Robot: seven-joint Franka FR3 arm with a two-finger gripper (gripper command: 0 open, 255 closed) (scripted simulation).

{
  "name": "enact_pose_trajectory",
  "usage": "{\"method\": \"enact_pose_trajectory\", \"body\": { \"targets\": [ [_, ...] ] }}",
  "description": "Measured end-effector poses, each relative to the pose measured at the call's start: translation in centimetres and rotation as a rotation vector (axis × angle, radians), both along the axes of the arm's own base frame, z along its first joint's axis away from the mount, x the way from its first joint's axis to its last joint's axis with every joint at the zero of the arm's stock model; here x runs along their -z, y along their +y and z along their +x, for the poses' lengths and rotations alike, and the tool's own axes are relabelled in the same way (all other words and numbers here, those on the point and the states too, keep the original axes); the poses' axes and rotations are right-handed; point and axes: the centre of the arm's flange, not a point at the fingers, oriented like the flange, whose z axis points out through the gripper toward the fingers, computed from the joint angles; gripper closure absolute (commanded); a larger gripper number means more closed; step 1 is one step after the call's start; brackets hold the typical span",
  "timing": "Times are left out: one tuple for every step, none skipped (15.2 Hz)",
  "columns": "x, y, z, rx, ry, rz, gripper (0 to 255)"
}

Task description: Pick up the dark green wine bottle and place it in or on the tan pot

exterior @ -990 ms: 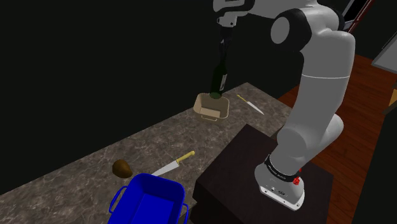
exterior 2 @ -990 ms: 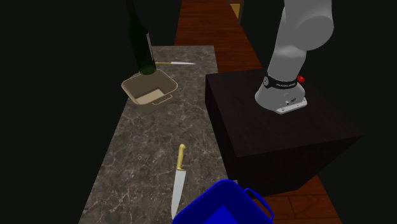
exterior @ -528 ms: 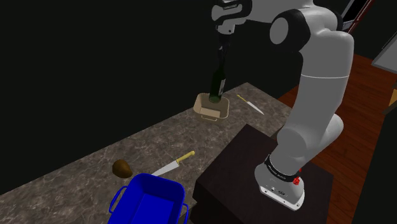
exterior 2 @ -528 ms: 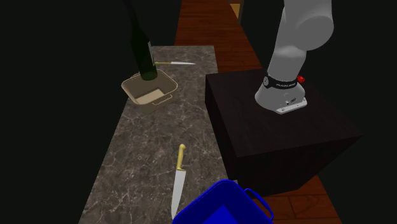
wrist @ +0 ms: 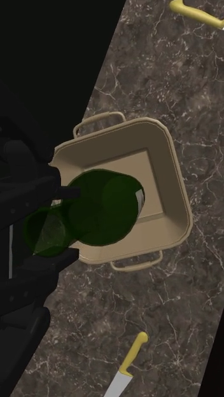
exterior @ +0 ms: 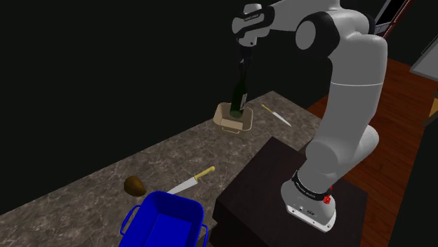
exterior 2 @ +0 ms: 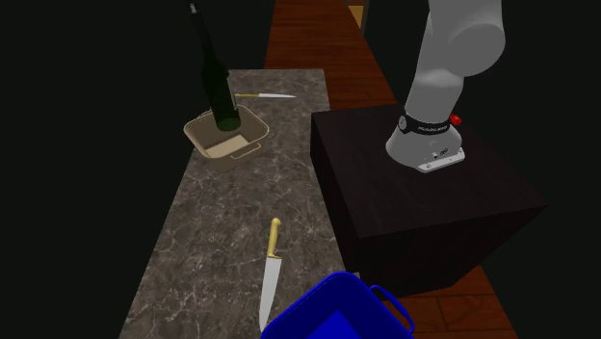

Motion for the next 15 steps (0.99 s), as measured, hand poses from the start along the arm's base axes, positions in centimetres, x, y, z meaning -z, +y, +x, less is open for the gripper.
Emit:
{"method": "enact_pose_trajectory", "body": {
  "targets": [
    [0.67,0.11,0.04,0.001,0.0,0.0,255],
    [1.06,0.02,0.02,0.0,0.0,0.0,255],
    [1.25,0.04,0.04,0.0,0.0,0.0,255],
    [1.34,0.02,0.05,0.0,0.0,0.0,255],
    [1.4,0.03,0.04,0.0,0.0,0.0,255],
    [1.43,0.04,0.03,0.0,0.0,0.0,255],
    [1.45,0.04,0.03,0.0,0.0,0.0,255],
    [1.46,0.04,0.03,0.0,0.0,0.0,255],
    [1.46,0.03,0.02,0.0,0.0,0.0,0],
    [1.44,0.03,0.03,0.0,0.0,0.0,0],
    [1.44,0.03,0.03,0.0,-0.001,0.0,0],
    [1.43,0.03,0.03,0.0,-0.001,0.0,0],
    [1.43,0.03,0.03,0.0,-0.001,0.0,0],
    [1.43,0.03,0.03,0.0,-0.001,-0.001,0],
    [1.43,0.03,0.03,0.0,-0.001,-0.001,0]
  ]
}}
